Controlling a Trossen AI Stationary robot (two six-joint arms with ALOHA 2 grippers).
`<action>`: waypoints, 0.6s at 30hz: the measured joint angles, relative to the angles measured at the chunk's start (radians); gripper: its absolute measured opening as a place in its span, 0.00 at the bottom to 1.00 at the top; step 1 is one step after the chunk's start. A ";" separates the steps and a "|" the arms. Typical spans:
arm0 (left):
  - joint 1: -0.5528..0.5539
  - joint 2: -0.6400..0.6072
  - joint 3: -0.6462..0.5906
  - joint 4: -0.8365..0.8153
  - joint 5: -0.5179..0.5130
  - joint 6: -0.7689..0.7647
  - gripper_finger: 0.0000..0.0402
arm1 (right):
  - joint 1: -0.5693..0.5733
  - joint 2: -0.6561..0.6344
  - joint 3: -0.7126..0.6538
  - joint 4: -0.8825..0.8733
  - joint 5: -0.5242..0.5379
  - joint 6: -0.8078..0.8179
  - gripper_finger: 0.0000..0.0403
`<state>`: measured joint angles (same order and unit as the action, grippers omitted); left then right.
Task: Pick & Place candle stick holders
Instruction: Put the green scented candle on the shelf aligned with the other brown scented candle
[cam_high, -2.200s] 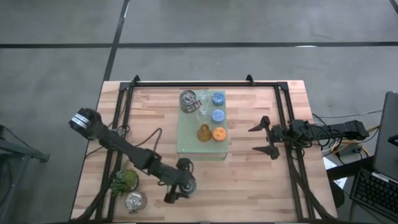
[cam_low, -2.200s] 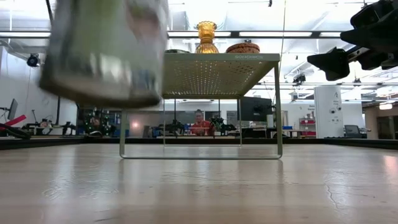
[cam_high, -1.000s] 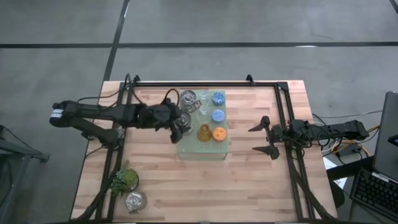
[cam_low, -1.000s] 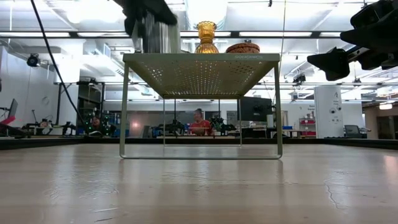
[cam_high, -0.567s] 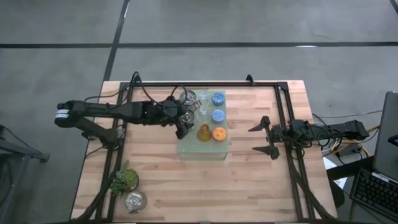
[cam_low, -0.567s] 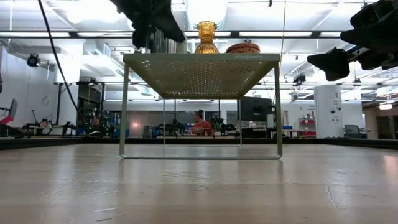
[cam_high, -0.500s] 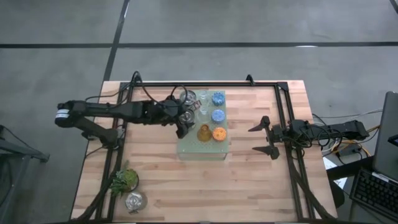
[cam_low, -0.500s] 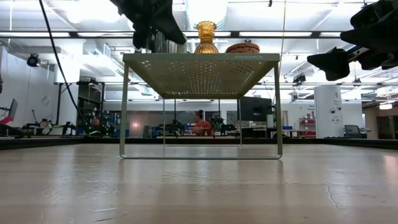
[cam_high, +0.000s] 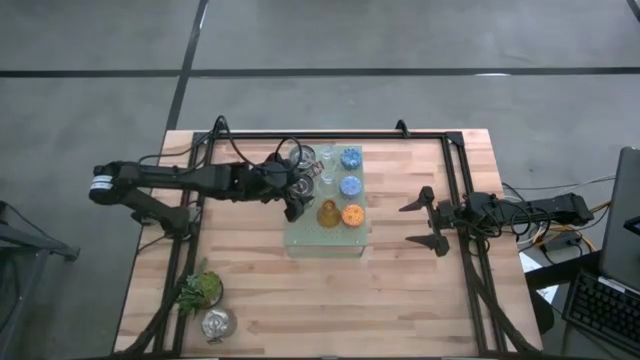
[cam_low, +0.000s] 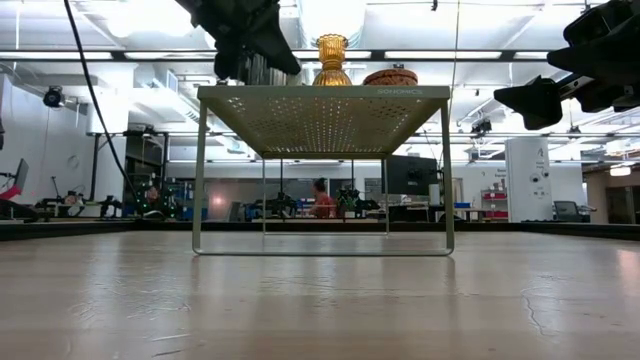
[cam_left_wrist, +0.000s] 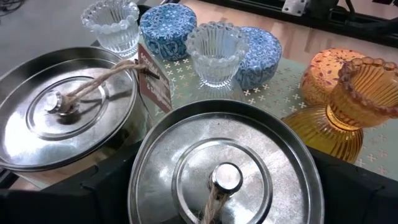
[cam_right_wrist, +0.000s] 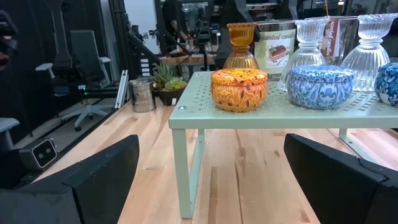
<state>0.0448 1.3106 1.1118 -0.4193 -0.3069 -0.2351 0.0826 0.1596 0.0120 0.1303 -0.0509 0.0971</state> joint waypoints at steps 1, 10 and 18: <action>0.000 0.000 0.000 0.001 0.000 0.000 0.90 | 0.000 0.000 0.000 0.000 0.000 0.000 0.97; 0.000 0.002 -0.003 0.000 -0.002 -0.002 0.96 | 0.000 0.000 0.000 0.000 0.000 0.000 0.97; 0.000 0.004 -0.004 0.017 -0.002 -0.005 0.99 | 0.000 0.000 0.000 0.000 0.000 0.000 0.97</action>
<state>0.0448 1.3144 1.1080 -0.4027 -0.3088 -0.2398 0.0822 0.1596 0.0120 0.1303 -0.0506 0.0971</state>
